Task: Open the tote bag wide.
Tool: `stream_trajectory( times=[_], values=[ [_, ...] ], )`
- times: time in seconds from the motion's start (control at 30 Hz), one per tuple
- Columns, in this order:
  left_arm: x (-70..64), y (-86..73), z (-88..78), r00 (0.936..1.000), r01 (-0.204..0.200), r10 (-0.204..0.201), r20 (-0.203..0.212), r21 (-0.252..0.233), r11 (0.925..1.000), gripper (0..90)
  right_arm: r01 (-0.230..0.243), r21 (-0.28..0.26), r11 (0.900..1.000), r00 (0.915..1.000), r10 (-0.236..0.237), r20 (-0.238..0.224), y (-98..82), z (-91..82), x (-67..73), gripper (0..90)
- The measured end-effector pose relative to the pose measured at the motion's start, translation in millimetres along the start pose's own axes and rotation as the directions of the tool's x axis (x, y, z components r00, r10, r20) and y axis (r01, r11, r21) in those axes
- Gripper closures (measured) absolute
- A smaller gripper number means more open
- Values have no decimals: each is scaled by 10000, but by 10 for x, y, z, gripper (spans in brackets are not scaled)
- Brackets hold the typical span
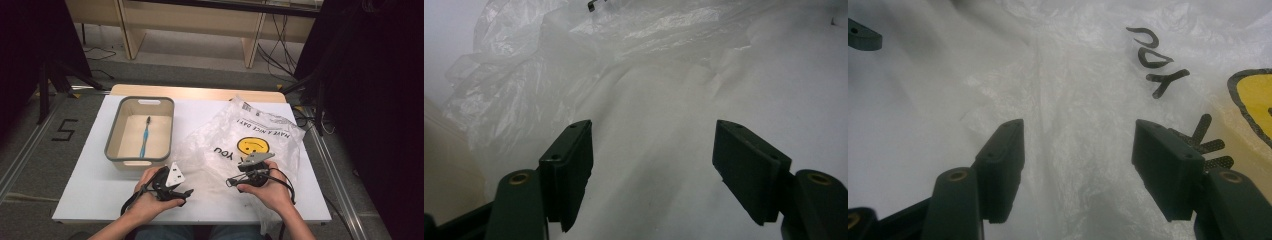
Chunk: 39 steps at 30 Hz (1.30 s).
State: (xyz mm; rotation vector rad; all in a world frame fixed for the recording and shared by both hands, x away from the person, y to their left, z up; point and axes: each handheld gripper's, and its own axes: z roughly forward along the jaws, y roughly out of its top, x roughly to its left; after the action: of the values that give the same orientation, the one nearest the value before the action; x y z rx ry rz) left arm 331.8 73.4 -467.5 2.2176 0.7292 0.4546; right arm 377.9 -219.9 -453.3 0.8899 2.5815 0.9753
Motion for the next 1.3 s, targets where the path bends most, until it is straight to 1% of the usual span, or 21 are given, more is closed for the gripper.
stream_trajectory(
  times=[0.27,0.4,0.43,0.63,0.73,0.83,0.9,0.93,0.97,1.0,1.07,1.17,1.23,1.27,1.3],
  values=[
    [-2,38,35,10000,-34,34,-33,-28,10000,324,-20,202,9998,9999,22,-119,2,66,-10,388],
    [-26,51,69,10000,-41,41,52,-10,10000,324,-92,267,9996,9999,95,-125,1,97,-18,389],
    [-29,51,76,9999,-107,107,71,22,9999,324,-56,299,9995,9999,60,-124,1,99,-21,389],
    [-39,49,83,9999,-76,76,99,9,10000,324,-61,262,9996,9999,65,-152,2,98,-25,389],
    [-37,48,86,9999,-76,76,96,18,10000,323,-36,366,9993,9999,41,-146,-2,124,-12,392],
    [-41,47,87,9999,-81,81,104,23,10000,323,-50,639,9979,9998,64,-207,-23,166,-15,409],
    [-41,47,88,9999,-87,87,106,25,10000,324,34,881,9961,10000,-27,-83,-29,195,-26,432],
    [-41,47,88,9999,-91,91,106,26,10000,324,-7,938,9956,10000,13,-59,-32,207,-28,449],
    [-37,48,85,9998,-144,143,115,76,9999,323,-59,1060,9943,10000,66,-59,-32,212,-30,479],
    [-40,46,88,9999,-90,90,109,24,10000,324,13,1131,9936,10000,-6,-66,-35,220,-39,504],
    [-38,45,89,9999,-118,117,127,53,9999,324,-15,1245,9922,10000,27,-96,-38,236,-41,564],
    [-37,45,91,9999,-112,111,131,48,9999,324,-177,1210,9925,9998,180,-15,-49,243,-51,675],
    [-39,50,96,9999,-120,119,119,67,9999,325,-321,1201,9922,9993,339,-125,-51,237,-69,733],
    [-44,57,105,9998,-121,121,125,53,9999,326,-525,1150,9920,9985,542,-116,-49,238,-67,765],
    [-49,70,114,9997,-184,184,129,69,9998,328,-491,1184,9918,9985,517,-198,-51,235,-74,794]
  ],
)
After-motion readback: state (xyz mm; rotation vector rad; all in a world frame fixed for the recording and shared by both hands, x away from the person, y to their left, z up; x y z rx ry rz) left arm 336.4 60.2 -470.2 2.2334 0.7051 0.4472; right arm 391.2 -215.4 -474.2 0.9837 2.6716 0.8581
